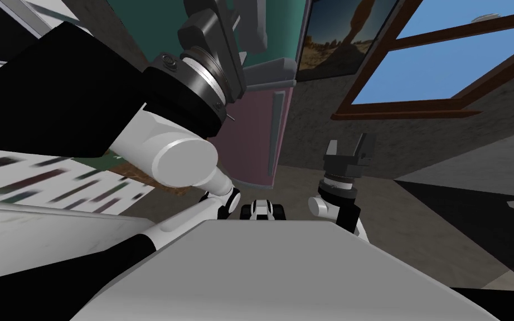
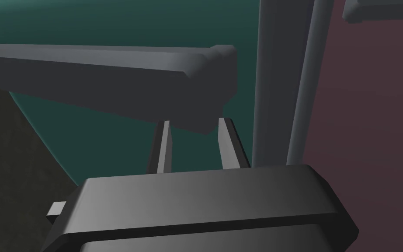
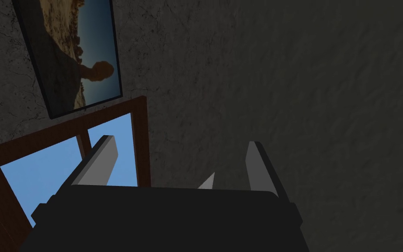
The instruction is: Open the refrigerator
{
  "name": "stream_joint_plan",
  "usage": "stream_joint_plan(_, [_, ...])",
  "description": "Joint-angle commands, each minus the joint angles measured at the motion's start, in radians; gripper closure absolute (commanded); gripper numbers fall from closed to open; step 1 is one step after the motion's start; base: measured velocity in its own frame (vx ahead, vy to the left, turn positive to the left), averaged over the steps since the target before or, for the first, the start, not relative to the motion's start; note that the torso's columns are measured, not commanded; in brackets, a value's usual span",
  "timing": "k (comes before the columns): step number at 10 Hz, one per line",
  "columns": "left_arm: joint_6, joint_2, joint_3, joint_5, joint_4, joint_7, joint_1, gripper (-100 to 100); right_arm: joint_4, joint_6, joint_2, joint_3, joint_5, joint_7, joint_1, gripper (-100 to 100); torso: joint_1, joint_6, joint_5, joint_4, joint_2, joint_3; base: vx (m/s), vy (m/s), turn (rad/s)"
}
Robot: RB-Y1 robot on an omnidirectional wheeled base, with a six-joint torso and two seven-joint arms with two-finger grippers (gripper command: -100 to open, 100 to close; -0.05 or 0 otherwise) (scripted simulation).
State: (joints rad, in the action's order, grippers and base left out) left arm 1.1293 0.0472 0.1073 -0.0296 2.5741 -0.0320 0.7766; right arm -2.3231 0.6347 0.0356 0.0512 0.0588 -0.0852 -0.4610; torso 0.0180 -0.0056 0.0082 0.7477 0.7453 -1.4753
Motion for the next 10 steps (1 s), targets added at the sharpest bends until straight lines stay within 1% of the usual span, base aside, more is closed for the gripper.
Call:
stream_joint_plan(1, [0.045,-0.003,-0.009,-0.027,0.041,-0.016,0.038,100,0.0,0.0,0.0,0.0,0.0,0.0,0.0,0,-0.004,-0.001,0.0,-0.001,-0.005,-0.005,-0.084,0.16,-0.031])
stream_joint_plan(2, [0.039,-0.001,0.002,-0.022,0.019,-0.011,0.025,100,0.0,0.0,0.0,0.0,0.0,0.0,0.0,0,-0.009,0.001,-0.003,-0.003,-0.009,-0.007,-0.052,0.069,-0.028])
stream_joint_plan(3, [0.048,-0.013,0.015,-0.025,0.022,-0.035,0.028,100,0.0,0.0,0.0,0.0,0.0,0.0,0.0,0,-0.016,0.002,-0.006,-0.006,-0.013,-0.009,-0.072,0.179,-0.174])
stream_joint_plan(4, [0.047,-0.026,0.023,-0.024,0.024,-0.056,0.033,100,0.0,0.0,0.0,0.0,0.0,0.0,0.0,0,-0.011,0.004,-0.006,-0.005,-0.01,-0.008,-0.132,0.279,-0.367])
stream_joint_plan(5, [0.047,-0.026,0.023,-0.024,0.024,-0.056,0.033,100,0.0,0.0,0.0,0.0,0.0,0.0,0.0,0,-0.007,0.004,-0.004,-0.002,-0.003,-0.002,-0.089,0.23,-0.134])
stream_joint_plan(6, [0.045,-0.039,0.031,-0.023,0.026,-0.078,0.039,100,0.0,0.0,0.0,0.0,0.0,0.0,0.0,0,-0.005,0.0,-0.001,-0.002,-0.003,-0.002,-0.118,0.238,-0.143])
stream_joint_plan(7, [0.044,-0.052,0.039,-0.023,0.028,-0.099,0.044,100,0.0,0.0,0.0,0.0,0.0,0.0,0.0,0,-0.003,0.001,-0.001,-0.001,-0.002,-0.002,-0.157,0.313,-0.299])
stream_joint_plan(8, [0.044,-0.052,0.039,-0.023,0.028,-0.099,0.044,100,0.0,0.0,0.0,0.0,0.0,0.0,0.0,0,0.0,0.001,0.0,0.0,0.0,-0.001,-0.079,0.254,-0.114])
stream_joint_plan(10, [0.041,-0.079,0.056,-0.021,0.033,-0.143,0.055,100,0.0,0.0,0.0,0.0,0.0,0.0,0.0,0,-0.003,0.0,0.0,-0.005,-0.011,-0.009,-0.092,0.246,-0.2])
